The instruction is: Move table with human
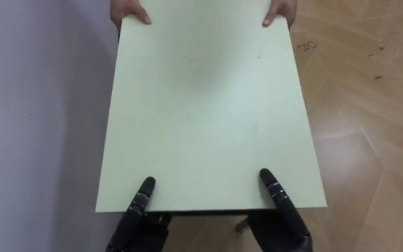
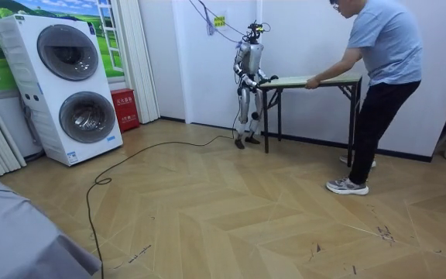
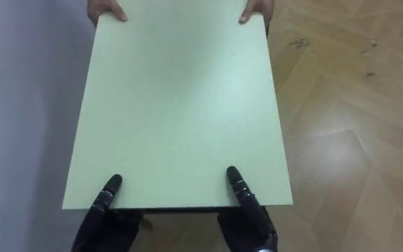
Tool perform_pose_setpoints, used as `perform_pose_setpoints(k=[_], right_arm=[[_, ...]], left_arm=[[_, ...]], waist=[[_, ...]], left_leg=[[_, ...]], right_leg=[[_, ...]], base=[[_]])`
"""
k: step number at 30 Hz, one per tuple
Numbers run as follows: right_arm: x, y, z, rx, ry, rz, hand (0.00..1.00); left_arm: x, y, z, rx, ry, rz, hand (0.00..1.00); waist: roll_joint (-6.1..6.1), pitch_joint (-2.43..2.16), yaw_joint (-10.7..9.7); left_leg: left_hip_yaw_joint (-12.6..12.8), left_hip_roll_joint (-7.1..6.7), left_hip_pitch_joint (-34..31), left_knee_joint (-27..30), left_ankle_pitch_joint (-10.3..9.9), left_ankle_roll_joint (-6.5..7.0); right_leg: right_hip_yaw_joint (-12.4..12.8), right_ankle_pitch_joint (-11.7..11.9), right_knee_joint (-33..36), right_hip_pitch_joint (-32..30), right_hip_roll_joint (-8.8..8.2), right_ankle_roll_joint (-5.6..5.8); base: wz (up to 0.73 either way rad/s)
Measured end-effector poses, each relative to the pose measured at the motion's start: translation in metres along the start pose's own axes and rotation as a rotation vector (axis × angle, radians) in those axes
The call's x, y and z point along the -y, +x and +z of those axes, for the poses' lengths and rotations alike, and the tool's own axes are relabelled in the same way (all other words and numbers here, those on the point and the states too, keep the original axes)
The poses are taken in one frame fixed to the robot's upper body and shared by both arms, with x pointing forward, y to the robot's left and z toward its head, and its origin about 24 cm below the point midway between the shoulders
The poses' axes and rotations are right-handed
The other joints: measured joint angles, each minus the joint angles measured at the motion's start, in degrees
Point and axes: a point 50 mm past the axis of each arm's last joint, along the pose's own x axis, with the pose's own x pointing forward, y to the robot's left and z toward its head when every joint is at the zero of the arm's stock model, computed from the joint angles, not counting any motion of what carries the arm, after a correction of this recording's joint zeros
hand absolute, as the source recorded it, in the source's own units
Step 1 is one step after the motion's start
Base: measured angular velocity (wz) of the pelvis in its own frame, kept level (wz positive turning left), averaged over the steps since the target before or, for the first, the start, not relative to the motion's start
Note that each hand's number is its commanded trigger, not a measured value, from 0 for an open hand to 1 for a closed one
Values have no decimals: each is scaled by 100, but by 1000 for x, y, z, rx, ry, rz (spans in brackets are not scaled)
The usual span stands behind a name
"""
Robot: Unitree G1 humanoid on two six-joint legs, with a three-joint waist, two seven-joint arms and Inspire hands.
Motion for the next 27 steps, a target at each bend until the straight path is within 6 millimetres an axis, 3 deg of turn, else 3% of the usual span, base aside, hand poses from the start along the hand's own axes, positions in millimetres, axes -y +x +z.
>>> perform_pose_setpoints(k=[3,6,8,11,17,27], right_arm=[[-1,1,-1,-2,3,-9,100],[1,0,0,2,5,-18,100],[1,0,0,5,4,-18,100],[3,-3,-1,6,11,-31,100],[4,-5,-4,-2,28,-40,100],[5,-6,-8,-5,43,-59,100]], left_arm=[[0,1,0,5,-5,11,100],[1,2,-2,-2,-6,15,100],[2,2,-3,-9,-6,15,100],[1,3,-3,-9,-4,28,100],[0,3,0,-6,3,34,100],[-1,3,1,-10,34,50,100]], waist=[[-11,1,-37],[-52,3,-177],[-87,8,-222],[-114,0,-335],[-227,-7,-171],[-292,1,-171]], left_leg=[[-192,-100,4,0,-7,78],[-573,-291,21,-1,27,157],[-831,-399,21,7,46,180],[-1098,-469,89,-21,54,162],[-1062,-457,333,-286,65,141],[-1056,-481,610,-424,66,141]], right_leg=[[54,-31,232,10,-65,52],[461,-111,353,13,-65,166],[829,-182,-22,17,42,176],[1108,-1,-423,52,243,193],[1312,64,-700,340,322,208],[1572,108,-849,588,335,182]], base=[[49],[70],[50],[52],[1],[1]])
